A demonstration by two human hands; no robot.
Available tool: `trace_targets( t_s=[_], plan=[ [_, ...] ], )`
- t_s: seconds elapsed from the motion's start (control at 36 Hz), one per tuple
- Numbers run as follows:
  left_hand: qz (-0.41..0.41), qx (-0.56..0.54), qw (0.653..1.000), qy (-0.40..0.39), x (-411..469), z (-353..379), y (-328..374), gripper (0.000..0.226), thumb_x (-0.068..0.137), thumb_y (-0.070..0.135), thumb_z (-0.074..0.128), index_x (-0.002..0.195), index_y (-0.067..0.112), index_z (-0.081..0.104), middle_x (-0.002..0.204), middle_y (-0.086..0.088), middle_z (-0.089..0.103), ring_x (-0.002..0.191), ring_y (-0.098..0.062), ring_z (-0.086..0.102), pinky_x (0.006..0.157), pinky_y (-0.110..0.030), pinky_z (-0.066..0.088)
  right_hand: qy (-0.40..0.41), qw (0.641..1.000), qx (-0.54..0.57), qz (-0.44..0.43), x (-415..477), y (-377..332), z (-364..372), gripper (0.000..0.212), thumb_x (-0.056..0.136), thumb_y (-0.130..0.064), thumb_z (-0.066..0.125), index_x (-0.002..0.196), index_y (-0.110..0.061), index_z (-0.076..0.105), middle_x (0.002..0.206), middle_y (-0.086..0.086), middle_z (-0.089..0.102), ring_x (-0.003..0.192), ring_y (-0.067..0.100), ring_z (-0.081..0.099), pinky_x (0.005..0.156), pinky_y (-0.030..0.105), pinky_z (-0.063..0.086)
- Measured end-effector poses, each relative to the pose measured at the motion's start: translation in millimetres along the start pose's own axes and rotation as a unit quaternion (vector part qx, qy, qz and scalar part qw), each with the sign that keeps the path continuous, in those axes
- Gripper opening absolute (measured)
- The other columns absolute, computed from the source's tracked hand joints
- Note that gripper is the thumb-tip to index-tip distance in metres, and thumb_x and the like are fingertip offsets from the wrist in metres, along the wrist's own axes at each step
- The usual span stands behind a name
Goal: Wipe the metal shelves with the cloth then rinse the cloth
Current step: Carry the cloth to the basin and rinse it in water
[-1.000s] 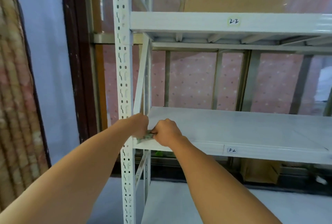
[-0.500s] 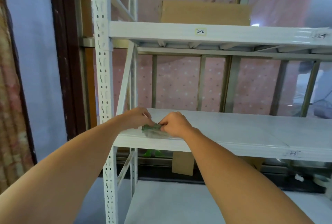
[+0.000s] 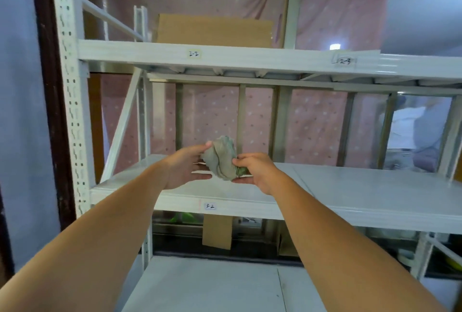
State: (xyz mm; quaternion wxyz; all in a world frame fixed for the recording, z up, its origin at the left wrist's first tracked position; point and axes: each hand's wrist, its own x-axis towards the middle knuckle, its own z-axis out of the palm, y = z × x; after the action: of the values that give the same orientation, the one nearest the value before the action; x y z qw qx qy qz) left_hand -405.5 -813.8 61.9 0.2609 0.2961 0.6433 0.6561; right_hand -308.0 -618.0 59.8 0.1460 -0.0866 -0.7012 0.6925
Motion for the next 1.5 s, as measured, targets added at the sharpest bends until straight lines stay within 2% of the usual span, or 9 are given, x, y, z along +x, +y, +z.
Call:
trace_targets(
  t_s=[0.31,0.5,0.75,0.89,1.03,1.25,1.33,1.42,1.5],
  plan=[
    [0.056,0.011,0.998,0.034,45.3,102.2,13.2,0.046,0.081,0.03,0.08,0.117,0.005,0.066,0.11,-0.017,0.071,0.101,-0.031,0.071,0.092,-0.044,0.056,0.059,0.995,-0.047,-0.07,-1.7,1.6,-71.8,0.012,0.084,-0.011,0.076,0.096,-0.014,0.075,0.102,0.009,0.074,0.094,0.024,0.071,0.08,0.038,0.061],
    [0.105,-0.015,0.99,0.092,92.0,121.9,14.8,0.034,0.088,0.013,0.072,0.114,-0.007,0.063,0.098,-0.021,0.073,0.083,-0.031,0.073,0.069,-0.037,0.059,0.026,0.991,-0.079,-0.107,-2.0,-13.8,-88.4,0.03,0.085,-0.012,0.076,0.114,-0.013,0.072,0.109,0.003,0.073,0.102,0.016,0.068,0.081,0.03,0.059],
    [0.105,-0.095,0.987,0.074,115.6,115.7,11.0,0.024,0.092,0.012,0.067,0.106,-0.007,0.067,0.102,-0.024,0.072,0.092,-0.036,0.071,0.087,-0.047,0.058,-0.034,0.959,-0.244,-0.137,6.6,-9.8,-114.8,0.075,0.07,-0.016,0.089,0.137,-0.022,0.056,0.119,-0.005,0.067,0.108,0.011,0.064,0.094,0.029,0.05],
    [0.099,-0.099,0.987,0.079,124.2,115.8,17.9,0.017,0.093,0.018,0.066,0.098,0.002,0.068,0.09,-0.014,0.074,0.084,-0.027,0.071,0.084,-0.041,0.059,0.011,0.96,-0.219,-0.175,14.1,-12.4,-118.6,0.045,0.081,-0.012,0.08,0.124,-0.018,0.066,0.098,-0.008,0.071,0.09,0.008,0.064,0.078,0.026,0.052],
    [0.095,-0.126,0.984,0.081,121.3,116.6,28.4,0.016,0.093,0.023,0.066,0.102,0.009,0.066,0.096,-0.01,0.073,0.083,-0.023,0.071,0.072,-0.033,0.06,0.04,0.97,-0.166,-0.173,25.6,-21.9,-122.0,0.026,0.094,-0.018,0.067,0.12,-0.017,0.069,0.099,-0.003,0.073,0.091,0.012,0.067,0.087,0.036,0.057],
    [0.061,-0.086,0.987,0.12,119.6,111.9,26.1,0.056,0.084,0.053,0.069,0.117,0.008,0.064,0.105,-0.012,0.067,0.095,-0.028,0.065,0.093,-0.041,0.053,0.071,0.985,-0.024,-0.157,26.6,-48.8,-126.3,0.017,0.101,-0.021,0.054,0.091,-0.023,0.068,0.094,0.0,0.072,0.087,0.02,0.07,0.073,0.037,0.06],
    [0.052,-0.037,0.984,0.166,116.4,109.2,22.8,0.067,0.079,0.062,0.068,0.121,0.011,0.06,0.114,-0.009,0.067,0.106,-0.026,0.064,0.105,-0.042,0.046,0.117,0.971,-0.102,-0.183,30.6,-54.1,-127.8,0.017,0.1,-0.025,0.054,0.091,-0.024,0.068,0.094,-0.001,0.07,0.088,0.019,0.067,0.075,0.034,0.057],
    [0.05,-0.02,0.992,0.116,112.0,110.1,16.2,0.074,0.071,0.06,0.071,0.128,0.014,0.058,0.121,-0.006,0.067,0.115,-0.023,0.061,0.112,-0.042,0.038,0.13,0.965,-0.143,-0.176,33.5,-57.9,-123.2,0.017,0.1,-0.028,0.052,0.097,-0.022,0.067,0.098,0.002,0.068,0.092,0.021,0.064,0.081,0.039,0.055],
    [0.057,-0.016,0.998,0.038,107.5,115.1,9.6,0.07,0.075,0.054,0.075,0.13,0.013,0.059,0.129,-0.01,0.064,0.12,-0.024,0.059,0.114,-0.041,0.036,0.132,0.967,-0.147,-0.158,34.3,-65.0,-117.4,0.018,0.102,-0.029,0.049,0.099,-0.02,0.064,0.094,0.0,0.064,0.084,0.015,0.059,0.071,0.031,0.049]
  ],
)
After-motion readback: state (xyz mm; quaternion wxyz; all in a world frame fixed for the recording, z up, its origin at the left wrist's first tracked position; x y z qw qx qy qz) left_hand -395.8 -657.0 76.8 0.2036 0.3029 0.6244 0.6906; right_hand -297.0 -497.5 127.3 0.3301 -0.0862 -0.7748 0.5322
